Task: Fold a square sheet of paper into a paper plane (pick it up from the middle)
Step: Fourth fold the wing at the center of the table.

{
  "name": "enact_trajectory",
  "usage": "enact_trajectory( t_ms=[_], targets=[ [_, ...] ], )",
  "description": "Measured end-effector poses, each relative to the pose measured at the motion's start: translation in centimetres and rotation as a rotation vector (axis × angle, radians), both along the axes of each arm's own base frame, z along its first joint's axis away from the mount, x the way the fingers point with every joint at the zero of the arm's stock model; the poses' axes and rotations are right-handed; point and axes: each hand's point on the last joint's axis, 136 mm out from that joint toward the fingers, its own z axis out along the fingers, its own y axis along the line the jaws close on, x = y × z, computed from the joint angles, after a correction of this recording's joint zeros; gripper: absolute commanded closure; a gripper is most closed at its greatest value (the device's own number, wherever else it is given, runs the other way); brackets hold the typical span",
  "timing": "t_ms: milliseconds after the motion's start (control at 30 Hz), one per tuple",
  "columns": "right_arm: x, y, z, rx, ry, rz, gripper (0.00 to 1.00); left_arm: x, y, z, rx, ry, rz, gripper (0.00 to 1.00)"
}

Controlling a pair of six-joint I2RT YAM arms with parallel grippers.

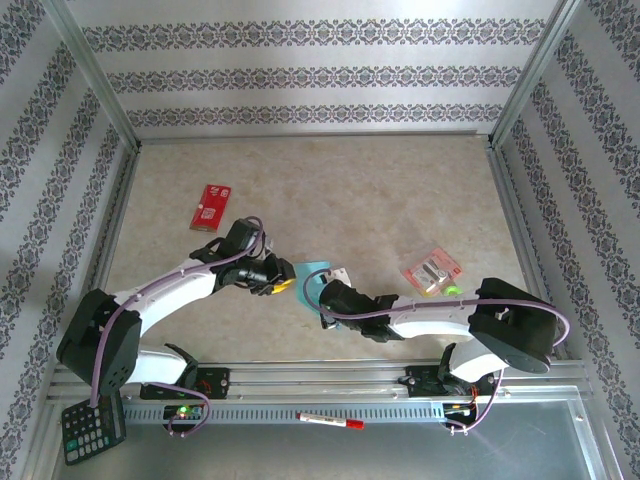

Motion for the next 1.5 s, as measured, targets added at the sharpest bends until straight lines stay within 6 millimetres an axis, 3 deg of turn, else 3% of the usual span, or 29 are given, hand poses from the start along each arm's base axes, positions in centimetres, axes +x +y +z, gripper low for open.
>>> enact_trajectory(
  t_ms=[267,500,800,933,1333,1500],
  targets=[
    [-0.6,-0.4,0.3,0.131,0.024,-0.038,1.00,-1.7,0.3,-1.9,0.017,0.051,-0.002,0.81],
    [-0.2,-1.1,2.0,0.252,0.001,-0.089,1.00,-1.2,0.2,-1.3,0.007,0.006,0.009,0.79],
    [0.1,-2.5,1.3,0.256,0.016,-0.138,0.95,-1.3,-1.0,-2.0,0.013,0.017,-0.031,0.79],
    [0.1,-2.6,1.2,0.252,0.016,-0.137,1.00,-1.1,-1.3,-2.2,0.018,0.024,-0.039,0.79],
    [0.2,-2.3,1.5,0.179,-0.021,-0.070,1.00,0.1,-3.0,-0.3,-0.074,-0.018,-0.050,0.52],
    [-0.3,-1.2,1.7,0.154,-0.041,-0.012,1.00,1.0,-3.4,0.3,-0.082,-0.030,-0.044,0.50]
  ],
)
